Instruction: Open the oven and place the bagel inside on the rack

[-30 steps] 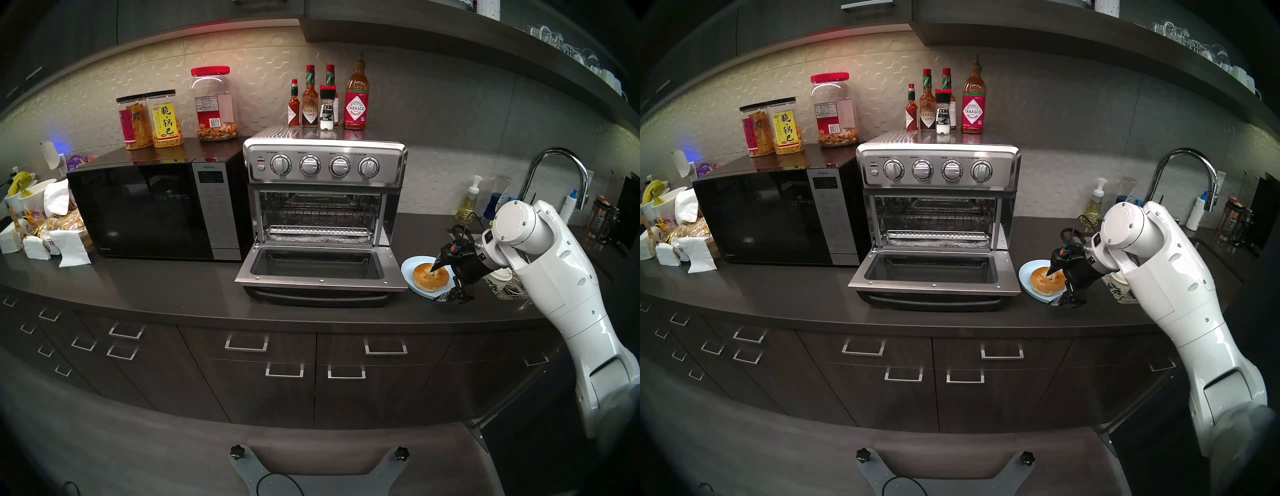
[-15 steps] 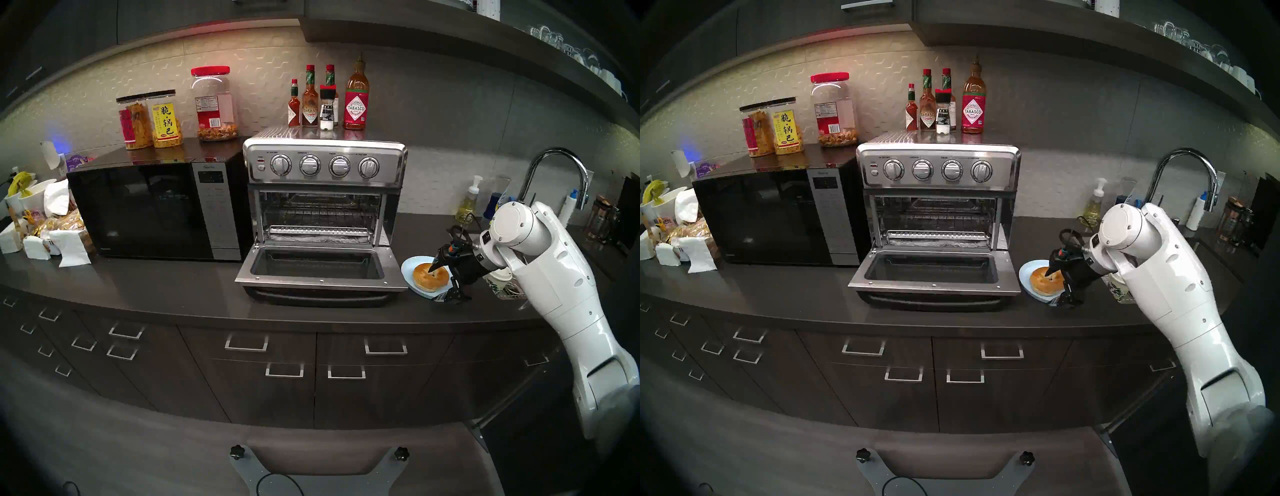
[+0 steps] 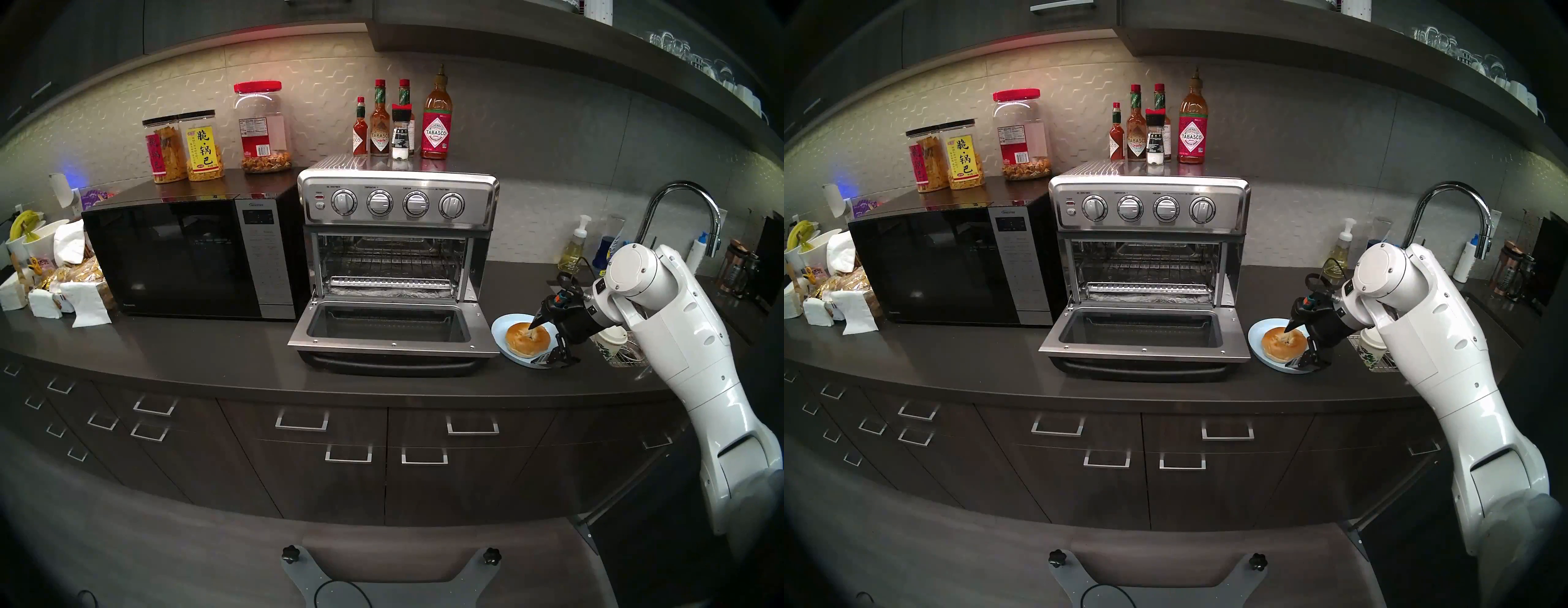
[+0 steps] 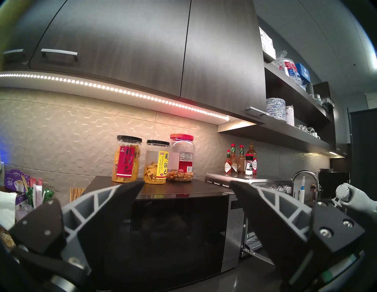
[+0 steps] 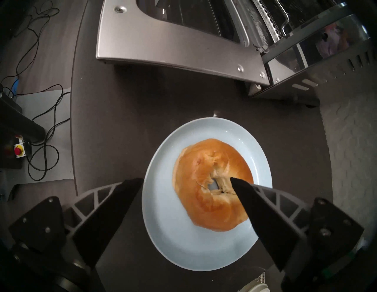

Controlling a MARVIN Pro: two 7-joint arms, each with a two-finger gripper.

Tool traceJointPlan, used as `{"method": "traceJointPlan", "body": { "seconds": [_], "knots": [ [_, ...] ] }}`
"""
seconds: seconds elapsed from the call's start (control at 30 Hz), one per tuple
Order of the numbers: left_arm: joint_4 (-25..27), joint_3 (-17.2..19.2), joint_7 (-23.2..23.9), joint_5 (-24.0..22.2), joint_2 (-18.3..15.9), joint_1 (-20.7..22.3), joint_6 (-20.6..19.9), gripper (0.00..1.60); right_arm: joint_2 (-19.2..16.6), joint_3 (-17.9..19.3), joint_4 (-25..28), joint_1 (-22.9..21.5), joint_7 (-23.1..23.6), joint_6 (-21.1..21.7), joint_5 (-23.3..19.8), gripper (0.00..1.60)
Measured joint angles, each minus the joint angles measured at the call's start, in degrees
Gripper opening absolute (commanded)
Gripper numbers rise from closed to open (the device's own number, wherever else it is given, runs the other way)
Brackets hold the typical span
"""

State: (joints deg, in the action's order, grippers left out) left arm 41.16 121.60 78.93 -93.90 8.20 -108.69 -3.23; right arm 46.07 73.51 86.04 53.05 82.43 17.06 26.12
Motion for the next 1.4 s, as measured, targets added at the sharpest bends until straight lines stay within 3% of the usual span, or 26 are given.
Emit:
{"method": "traceJointPlan", "body": {
  "seconds": [0.4,1.4],
  "knots": [
    [-0.61,-2.73,0.42,0.47,-0.03,2.82,-0.16,1.6,0.04,-0.05,-0.28,-0.03,-0.37,0.21,0.53,1.6],
    [-2.02,-9.28,1.38,1.51,-0.05,10.23,-0.51,1.6,3.29,-1.1,-7.51,-0.95,-3.85,-3.47,3.73,1.6]
  ]
}}
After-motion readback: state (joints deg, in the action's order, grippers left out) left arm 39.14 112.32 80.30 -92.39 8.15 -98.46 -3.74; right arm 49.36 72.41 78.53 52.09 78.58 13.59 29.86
